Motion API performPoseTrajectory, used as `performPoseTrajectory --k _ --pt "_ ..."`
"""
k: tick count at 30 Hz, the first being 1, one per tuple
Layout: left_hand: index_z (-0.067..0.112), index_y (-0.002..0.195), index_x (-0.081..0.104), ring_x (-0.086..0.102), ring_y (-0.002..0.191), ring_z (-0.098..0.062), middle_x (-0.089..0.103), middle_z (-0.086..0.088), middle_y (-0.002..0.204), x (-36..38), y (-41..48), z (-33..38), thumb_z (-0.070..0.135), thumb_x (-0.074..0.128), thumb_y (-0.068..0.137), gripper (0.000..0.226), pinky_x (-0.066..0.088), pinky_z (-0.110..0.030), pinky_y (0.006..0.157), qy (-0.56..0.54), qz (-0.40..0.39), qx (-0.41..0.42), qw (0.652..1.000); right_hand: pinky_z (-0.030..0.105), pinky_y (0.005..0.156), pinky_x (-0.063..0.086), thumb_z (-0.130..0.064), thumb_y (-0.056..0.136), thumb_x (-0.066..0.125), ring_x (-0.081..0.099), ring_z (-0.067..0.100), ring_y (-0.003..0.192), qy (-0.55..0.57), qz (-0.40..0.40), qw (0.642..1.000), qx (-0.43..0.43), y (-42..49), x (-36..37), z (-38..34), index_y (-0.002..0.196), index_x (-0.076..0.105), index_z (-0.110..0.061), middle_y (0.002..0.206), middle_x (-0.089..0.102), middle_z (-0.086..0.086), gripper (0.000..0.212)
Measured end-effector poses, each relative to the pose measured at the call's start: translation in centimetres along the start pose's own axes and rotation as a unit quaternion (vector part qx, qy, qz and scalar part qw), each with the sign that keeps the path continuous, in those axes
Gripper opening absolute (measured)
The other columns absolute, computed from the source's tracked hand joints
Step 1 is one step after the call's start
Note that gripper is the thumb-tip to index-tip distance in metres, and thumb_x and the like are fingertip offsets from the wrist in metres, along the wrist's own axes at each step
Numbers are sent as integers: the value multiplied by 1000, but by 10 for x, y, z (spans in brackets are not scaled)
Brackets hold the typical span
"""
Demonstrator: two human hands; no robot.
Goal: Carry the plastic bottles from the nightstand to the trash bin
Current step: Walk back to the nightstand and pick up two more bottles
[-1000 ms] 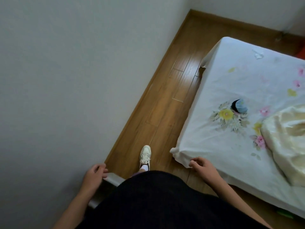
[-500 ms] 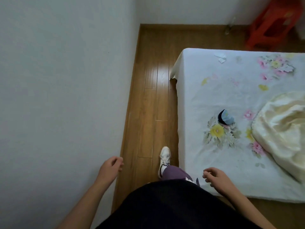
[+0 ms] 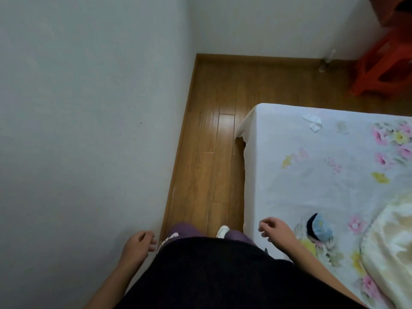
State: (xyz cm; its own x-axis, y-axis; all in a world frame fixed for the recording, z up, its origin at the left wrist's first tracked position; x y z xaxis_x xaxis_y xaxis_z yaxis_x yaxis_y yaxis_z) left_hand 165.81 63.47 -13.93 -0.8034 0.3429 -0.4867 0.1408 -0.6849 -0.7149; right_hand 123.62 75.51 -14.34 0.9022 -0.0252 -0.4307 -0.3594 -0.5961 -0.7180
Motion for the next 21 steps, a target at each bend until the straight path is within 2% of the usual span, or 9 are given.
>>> performPoseTrajectory --k 2,6,11,14,17,21 --pt "3 85 70 61 62 -26 73 -18 83 2 16 23 15 55 100 24 42 -29 58 -8 0 -10 1000 30 75 54 -26 95 56 69 15 86 -5 -14 999 -29 31 -12 -49 105 64 -17 94 73 1 16" --pt "1 85 70 60 61 -26 72 -19 81 6 58 67 12 55 99 23 42 -29 57 5 -10 -35 999 33 82 57 -35 94 55 68 12 92 -8 -13 998 -57 95 -36 -117 111 64 -23 100 71 -3 23" --pt "-1 89 69 59 60 -26 71 -18 78 4 137 143 14 54 99 23 41 -28 57 20 -25 -54 998 27 75 54 -31 95 56 68 11 87 6 9 1000 -17 160 -66 -160 108 64 -21 96 71 -3 18" --pt "-4 90 67 57 61 -25 68 -18 78 4 181 209 12 53 99 23 39 -27 56 44 -50 -53 996 32 74 55 -25 94 58 70 15 83 30 32 998 39 186 -87 -168 100 66 -18 91 73 0 13" --pt "0 92 67 60 64 -26 70 -16 82 11 224 289 16 52 100 24 43 -28 57 81 -82 -12 993 43 82 56 -20 90 59 71 19 76 73 64 991 89 211 -109 -171 91 68 -17 85 76 3 10" --pt "8 92 69 68 74 -26 73 -13 89 29 269 406 24 50 101 27 50 -34 66 132 -110 68 983 47 81 58 -18 87 59 72 23 76 120 86 981 126 243 -136 -184 87 70 -14 81 76 6 12"
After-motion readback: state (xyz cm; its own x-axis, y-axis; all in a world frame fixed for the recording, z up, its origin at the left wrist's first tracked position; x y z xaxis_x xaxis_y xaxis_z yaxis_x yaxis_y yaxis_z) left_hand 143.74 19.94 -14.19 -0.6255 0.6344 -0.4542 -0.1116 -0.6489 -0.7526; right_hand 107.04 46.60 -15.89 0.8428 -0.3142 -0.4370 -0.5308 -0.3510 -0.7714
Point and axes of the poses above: each hand's wrist, its own y-axis towards the middle knuckle, its own x-axis out of the palm, z = x × y, the point moved 6 cm from there along y, towards the middle knuckle
